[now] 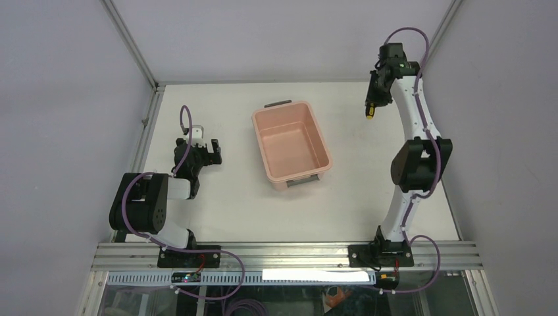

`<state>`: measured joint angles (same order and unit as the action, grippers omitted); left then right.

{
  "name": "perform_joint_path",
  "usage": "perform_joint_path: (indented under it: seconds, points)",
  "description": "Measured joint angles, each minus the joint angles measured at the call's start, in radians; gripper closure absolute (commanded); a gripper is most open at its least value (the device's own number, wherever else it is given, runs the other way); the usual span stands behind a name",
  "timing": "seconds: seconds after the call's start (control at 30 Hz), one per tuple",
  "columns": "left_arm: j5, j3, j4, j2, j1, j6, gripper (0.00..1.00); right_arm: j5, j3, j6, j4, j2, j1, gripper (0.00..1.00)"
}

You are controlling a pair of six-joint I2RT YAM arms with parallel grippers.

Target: Put the screwdriver in the bin

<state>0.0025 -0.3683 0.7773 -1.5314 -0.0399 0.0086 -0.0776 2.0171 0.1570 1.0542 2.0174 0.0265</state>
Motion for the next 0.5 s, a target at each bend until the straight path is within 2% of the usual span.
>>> perform_joint_path:
  seconds: [0.13, 0.27, 0.5]
  points:
    - [0.0, 0.0, 0.0, 0.0, 0.0, 0.0, 0.01, 0.003, -0.004, 0.003, 0.03, -0.146, 0.08, 0.98]
    - [0.0, 0.0, 0.0, 0.0, 0.0, 0.0, 0.01, 0.004, -0.025, 0.015, 0.046, -0.25, 0.262, 0.97]
    - [0.0, 0.0, 0.0, 0.0, 0.0, 0.0, 0.01, -0.019, -0.061, 0.038, 0.046, -0.282, 0.574, 0.97]
